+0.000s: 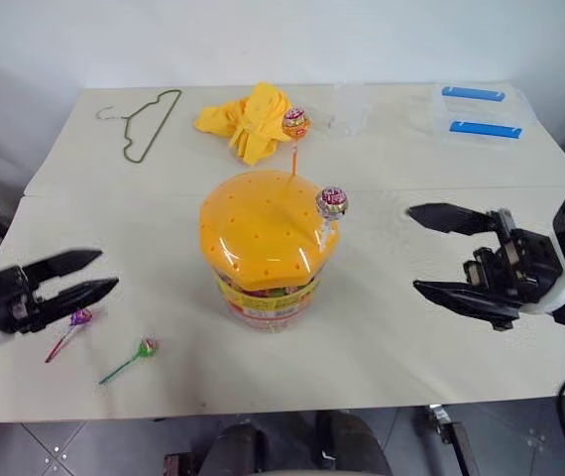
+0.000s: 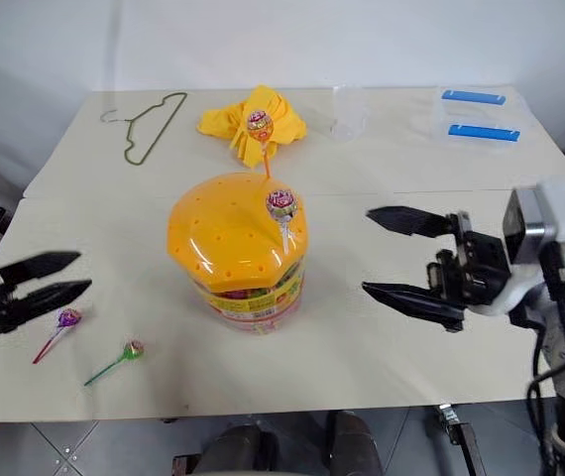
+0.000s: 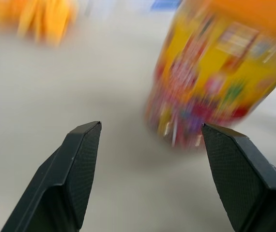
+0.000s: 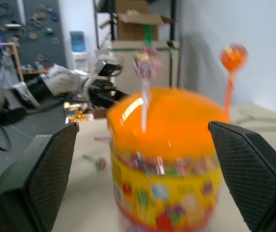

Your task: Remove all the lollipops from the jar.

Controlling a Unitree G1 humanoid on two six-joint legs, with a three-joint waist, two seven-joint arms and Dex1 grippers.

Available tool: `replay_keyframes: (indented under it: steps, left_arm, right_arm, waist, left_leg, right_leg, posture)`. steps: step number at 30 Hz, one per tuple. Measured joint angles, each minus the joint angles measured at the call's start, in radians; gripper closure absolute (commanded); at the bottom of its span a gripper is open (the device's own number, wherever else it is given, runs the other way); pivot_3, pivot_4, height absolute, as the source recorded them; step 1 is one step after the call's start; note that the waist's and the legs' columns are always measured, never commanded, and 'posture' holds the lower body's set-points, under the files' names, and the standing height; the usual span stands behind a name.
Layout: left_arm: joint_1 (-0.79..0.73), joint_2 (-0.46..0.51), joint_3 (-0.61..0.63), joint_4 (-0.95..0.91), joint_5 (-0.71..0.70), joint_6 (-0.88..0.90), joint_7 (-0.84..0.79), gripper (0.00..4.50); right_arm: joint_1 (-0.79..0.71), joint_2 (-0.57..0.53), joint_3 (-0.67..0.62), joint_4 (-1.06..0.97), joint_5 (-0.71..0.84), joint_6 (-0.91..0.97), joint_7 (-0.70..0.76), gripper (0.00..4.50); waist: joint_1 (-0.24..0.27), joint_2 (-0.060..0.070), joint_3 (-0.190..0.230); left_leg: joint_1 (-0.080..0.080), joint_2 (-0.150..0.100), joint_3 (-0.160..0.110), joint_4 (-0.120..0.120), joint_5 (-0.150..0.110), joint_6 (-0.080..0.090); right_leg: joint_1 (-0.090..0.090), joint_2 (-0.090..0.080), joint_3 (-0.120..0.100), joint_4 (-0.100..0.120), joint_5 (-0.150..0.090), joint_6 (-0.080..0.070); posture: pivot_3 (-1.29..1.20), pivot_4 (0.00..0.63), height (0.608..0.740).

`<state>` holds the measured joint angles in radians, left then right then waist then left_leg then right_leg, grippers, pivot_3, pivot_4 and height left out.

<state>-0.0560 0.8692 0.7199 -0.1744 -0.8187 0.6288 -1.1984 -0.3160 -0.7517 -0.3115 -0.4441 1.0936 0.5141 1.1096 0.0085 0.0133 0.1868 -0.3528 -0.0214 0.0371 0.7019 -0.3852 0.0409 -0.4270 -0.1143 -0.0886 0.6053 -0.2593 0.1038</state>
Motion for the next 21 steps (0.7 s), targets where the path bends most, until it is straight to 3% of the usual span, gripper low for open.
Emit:
replay_keyframes:
  steps: [10,13,21]
  left_arm:
    - [-0.159,-0.026,-0.147,-0.055,-0.135,-0.005,-0.047,0.99]
    - [-0.165,-0.026,-0.155,-0.061,-0.144,-0.005,-0.047,0.94]
    - [-0.101,-0.023,-0.129,-0.060,-0.144,-0.009,-0.049,0.94]
  right_arm:
    - [-0.177,0.139,0.206,0.002,-0.054,0.041,-0.123,0.00]
    - [-0.218,0.167,0.248,-0.005,-0.058,0.055,-0.136,0.63]
    - [-0.261,0.175,0.289,0.016,-0.124,0.058,-0.137,3.26]
  waist:
    - [-0.011,0.000,0.000]
    - [-0.013,0.000,0.000]
    - [-0.011,0.000,0.000]
  left_leg:
    - [-0.001,-0.001,0.000,0.001,0.000,0.002]
    - [-0.001,0.000,0.000,0.001,0.000,0.001]
    - [-0.001,-0.001,0.000,0.001,0.000,0.001]
  right_leg:
    - [0.000,0.001,-0.004,0.001,0.000,0.001]
    - [0.000,0.002,-0.005,0.001,0.000,0.001]
    - [0.000,0.001,-0.012,0.001,0.000,0.001]
  posture:
    - [0.00,0.150,0.740]
    - [0.00,0.150,0.740]
    - [0.00,0.150,0.740]
